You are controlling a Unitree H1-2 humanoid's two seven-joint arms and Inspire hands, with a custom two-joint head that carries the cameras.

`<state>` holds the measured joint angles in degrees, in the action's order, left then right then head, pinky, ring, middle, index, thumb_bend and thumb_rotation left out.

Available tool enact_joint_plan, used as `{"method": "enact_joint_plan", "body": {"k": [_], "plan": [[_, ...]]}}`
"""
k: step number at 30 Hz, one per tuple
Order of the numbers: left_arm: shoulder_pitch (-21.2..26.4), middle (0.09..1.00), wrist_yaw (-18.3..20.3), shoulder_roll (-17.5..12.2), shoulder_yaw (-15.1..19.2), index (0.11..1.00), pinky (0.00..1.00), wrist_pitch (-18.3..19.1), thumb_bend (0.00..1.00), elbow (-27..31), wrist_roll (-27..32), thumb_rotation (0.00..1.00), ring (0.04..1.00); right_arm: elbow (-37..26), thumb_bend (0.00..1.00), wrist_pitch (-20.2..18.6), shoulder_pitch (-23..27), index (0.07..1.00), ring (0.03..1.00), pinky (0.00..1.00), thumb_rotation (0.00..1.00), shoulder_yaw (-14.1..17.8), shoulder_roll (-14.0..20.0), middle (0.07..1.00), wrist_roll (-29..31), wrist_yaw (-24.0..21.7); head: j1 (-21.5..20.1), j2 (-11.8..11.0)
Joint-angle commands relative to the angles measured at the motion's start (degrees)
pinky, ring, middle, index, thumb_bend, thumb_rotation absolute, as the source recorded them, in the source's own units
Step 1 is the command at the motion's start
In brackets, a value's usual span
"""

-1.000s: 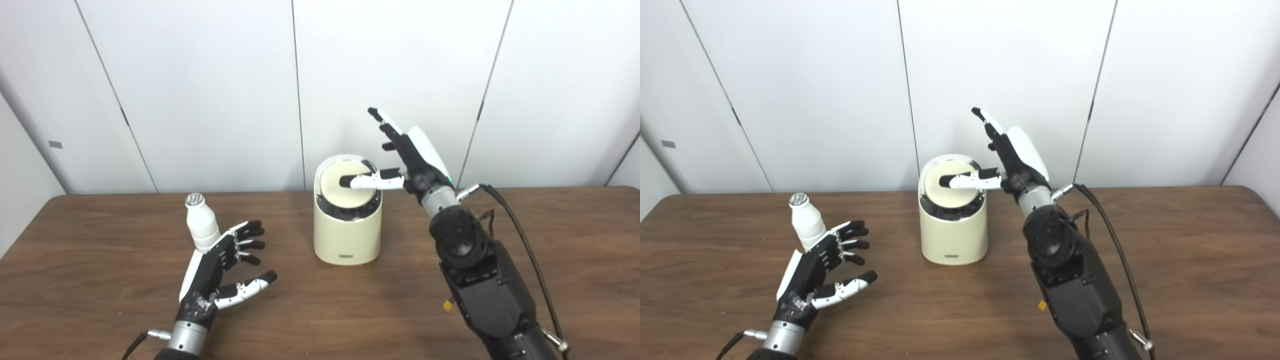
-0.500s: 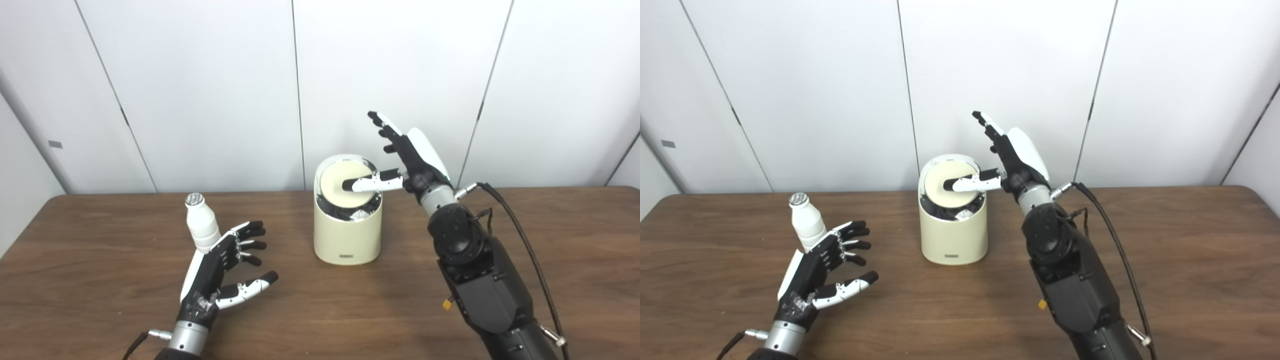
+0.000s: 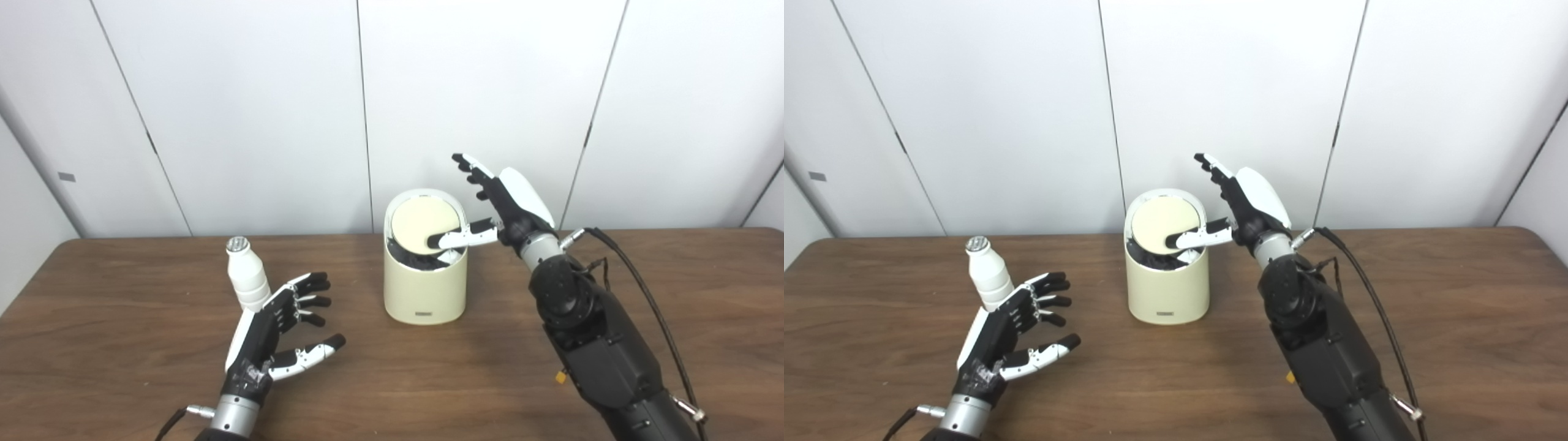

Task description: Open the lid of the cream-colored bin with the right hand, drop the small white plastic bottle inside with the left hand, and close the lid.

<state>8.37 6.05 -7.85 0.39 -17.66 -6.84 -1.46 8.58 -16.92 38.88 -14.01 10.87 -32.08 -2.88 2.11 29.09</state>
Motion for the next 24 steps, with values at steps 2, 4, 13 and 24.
{"method": "enact_joint_plan", "body": {"k": [2,4,13,24], "plan": [[-0.8,0.794,-0.1,0.8,-0.4,0.809,0.58,0.0,0.64,1.2,0.7,0.00,0.714,-0.4,0.94,1.4,2.8,0.911,0.863,0.74,0.24,-0.7,0.6,0.905,-1.4,0.3,0.1,0.1],[-0.8,0.795,-0.1,0.8,-0.4,0.808,0.58,0.2,0.65,1.3,0.8,0.00,0.716,-0.2,0.92,1.2,2.9,0.912,0.864,0.73,0.22,-1.0,0.8,0.910,-1.7,-0.1,0.1,0.2],[-0.9,0.796,-0.4,1.4,-0.7,0.806,0.57,0.9,0.65,1.9,0.4,0.00,0.717,0.3,0.91,1.3,3.9,0.910,0.847,0.67,0.20,-3.4,1.7,0.909,-3.5,-1.5,0.7,0.6],[-0.7,0.794,-0.6,1.8,-0.9,0.804,0.57,1.3,0.64,2.2,-0.1,0.00,0.710,-2.0,0.90,-4.3,7.2,0.905,0.853,0.72,0.22,-8.5,4.7,0.914,-10.6,-8.8,1.1,1.0]]}}
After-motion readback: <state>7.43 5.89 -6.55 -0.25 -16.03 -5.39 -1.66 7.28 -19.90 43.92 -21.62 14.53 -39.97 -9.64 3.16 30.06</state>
